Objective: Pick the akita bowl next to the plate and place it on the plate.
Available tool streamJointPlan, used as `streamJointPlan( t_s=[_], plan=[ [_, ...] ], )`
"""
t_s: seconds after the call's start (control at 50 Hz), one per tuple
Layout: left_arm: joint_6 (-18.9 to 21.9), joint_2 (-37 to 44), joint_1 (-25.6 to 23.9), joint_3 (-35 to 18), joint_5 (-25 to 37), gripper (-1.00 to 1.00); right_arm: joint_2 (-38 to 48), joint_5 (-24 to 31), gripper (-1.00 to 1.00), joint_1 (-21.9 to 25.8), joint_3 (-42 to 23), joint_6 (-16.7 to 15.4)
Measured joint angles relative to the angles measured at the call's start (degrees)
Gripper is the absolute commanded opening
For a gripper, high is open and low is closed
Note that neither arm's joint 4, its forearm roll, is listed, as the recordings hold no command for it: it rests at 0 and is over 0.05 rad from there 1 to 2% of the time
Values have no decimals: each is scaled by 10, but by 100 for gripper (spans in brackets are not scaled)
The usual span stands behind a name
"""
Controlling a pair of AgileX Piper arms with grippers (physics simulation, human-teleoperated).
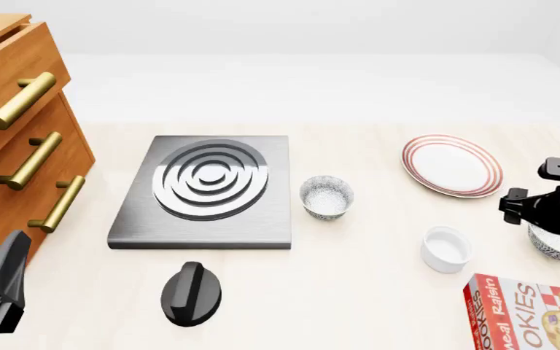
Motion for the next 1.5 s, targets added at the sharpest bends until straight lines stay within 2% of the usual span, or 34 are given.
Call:
streamJointPlan(
  t_s=[0.18,0.54,1.22,1.24,1.5],
  plan=[
    [0,0,0,0,0,100,49,-44,100,-6,5,3],
    [0,0,0,0,0,100,100,-86,100,-8,9,6],
    [0,0,0,0,0,100,132,-129,100,-20,27,8],
    [0,0,0,0,0,100,132,-130,-100,-20,28,8],
    [0,0,0,0,0,100,121,-133,-100,-23,31,-2]
  ],
)
